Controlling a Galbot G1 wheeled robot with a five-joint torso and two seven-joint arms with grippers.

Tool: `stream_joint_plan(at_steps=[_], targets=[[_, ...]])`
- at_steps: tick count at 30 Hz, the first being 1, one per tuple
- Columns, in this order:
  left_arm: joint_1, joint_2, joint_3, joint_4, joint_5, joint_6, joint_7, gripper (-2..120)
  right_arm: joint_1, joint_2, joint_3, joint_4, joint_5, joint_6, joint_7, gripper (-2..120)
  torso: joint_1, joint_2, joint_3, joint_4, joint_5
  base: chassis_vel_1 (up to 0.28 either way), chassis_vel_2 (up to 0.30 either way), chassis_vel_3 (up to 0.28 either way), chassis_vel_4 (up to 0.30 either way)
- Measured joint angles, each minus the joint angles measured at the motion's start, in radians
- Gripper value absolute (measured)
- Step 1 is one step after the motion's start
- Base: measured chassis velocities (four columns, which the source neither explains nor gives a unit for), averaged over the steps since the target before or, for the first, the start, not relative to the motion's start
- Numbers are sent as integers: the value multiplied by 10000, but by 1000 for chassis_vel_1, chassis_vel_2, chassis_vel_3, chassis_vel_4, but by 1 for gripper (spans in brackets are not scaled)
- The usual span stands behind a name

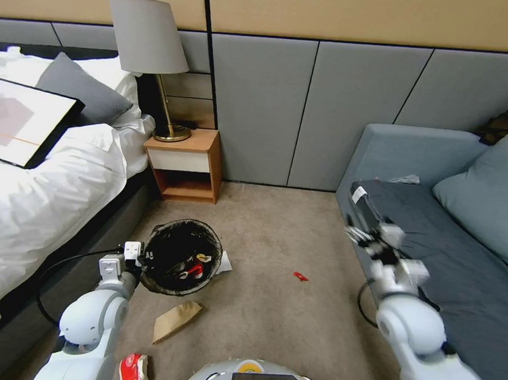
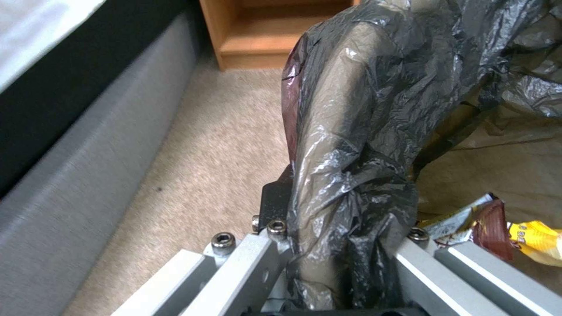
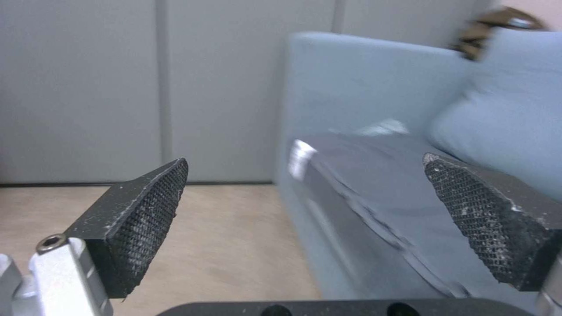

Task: Pick up the trash bin, then pick up the garbage from the floor and place it into the trash bin.

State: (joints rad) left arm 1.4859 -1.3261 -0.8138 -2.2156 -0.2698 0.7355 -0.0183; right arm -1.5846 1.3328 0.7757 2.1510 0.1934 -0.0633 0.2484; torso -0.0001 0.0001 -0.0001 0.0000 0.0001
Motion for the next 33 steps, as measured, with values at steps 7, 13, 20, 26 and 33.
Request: stream_joint_plan(at_steps=[7,13,20,26,33], targets=[[114,10,-8,6,1,0,41,0,580,225,-18,-610,-49,71,-219,100,0,0,1,2,-2,0,0,0,0],[142,-5,0,-69,-2,0,31,0,1073,111,-228,-919,1,-141,-202,100,1,0,1,0,-2,0,0,0,0],[161,-36,14,-161,-3,-1,17,0,1226,61,-374,-1150,30,-164,-172,100,1,0,1,-1,-1,0,0,0,0],[146,-74,10,-171,7,-2,7,0,1332,37,-441,-1202,84,-186,-160,100,1,-1,1,0,-1,0,0,0,0],[133,-69,-4,-168,16,-2,3,0,1372,5,-436,-1266,113,-191,-145,100,1,-1,1,-1,-1,-24,19,27,-23]])
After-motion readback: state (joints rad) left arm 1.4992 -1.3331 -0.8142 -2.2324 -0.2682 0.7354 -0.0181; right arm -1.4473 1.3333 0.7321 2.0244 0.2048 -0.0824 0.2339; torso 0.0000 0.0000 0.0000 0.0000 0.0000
